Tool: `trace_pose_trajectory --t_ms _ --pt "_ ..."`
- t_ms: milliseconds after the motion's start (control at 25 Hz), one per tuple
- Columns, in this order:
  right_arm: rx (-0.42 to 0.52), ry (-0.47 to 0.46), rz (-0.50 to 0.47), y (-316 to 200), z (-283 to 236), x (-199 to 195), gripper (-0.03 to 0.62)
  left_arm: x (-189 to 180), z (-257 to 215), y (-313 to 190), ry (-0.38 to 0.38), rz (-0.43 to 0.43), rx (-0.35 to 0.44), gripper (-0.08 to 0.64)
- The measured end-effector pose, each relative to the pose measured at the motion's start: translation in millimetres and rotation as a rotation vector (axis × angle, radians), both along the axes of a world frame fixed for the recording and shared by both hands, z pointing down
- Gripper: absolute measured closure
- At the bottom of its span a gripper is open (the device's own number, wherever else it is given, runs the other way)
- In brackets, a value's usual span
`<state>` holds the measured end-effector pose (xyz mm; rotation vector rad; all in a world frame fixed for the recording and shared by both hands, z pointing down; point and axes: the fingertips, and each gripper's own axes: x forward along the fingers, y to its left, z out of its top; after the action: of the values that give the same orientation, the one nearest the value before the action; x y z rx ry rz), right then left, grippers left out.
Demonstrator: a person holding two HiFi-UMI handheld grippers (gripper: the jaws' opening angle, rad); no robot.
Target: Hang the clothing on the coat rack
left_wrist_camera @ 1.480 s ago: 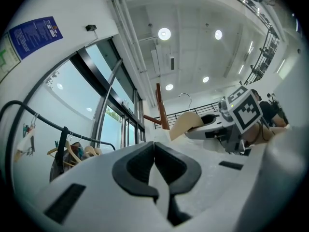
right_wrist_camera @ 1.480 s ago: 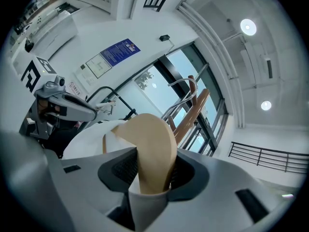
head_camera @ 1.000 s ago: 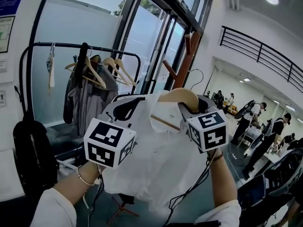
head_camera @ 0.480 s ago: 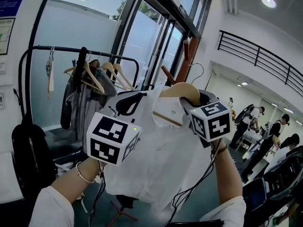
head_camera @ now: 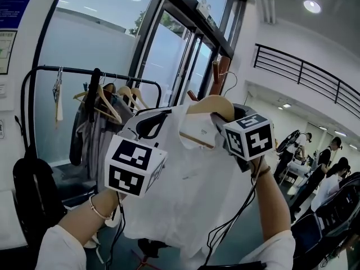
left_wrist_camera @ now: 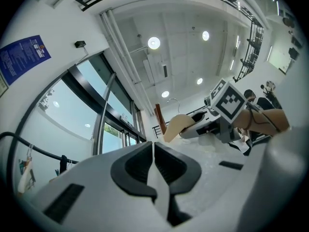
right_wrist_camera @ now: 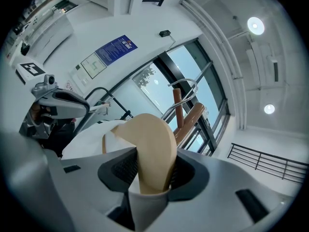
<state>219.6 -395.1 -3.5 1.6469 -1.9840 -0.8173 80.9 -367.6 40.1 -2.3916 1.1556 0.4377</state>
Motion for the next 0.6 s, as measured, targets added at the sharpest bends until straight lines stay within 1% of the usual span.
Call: trace_pose_trajectory --t_ms 200,320,440,600 --pt "0.007 -0.019 0.015 -1 -7 7 0.411 0 -5 1 -0.002 0.015 -0.004 0.551" --pt "0.005 -0.034 0.019 -3 -13 13 0.412 -1 -9 3 -0.006 0.012 0.008 0.551" --pt "0.008 -0.042 0.036 -5 -21 18 0.412 -1 -13 4 -0.005 0.016 0.021 0.551" --pt "0.017 -0.046 0.061 -8 -27 23 0.412 -1 -14 0 -0.014 0.020 0.019 0.551"
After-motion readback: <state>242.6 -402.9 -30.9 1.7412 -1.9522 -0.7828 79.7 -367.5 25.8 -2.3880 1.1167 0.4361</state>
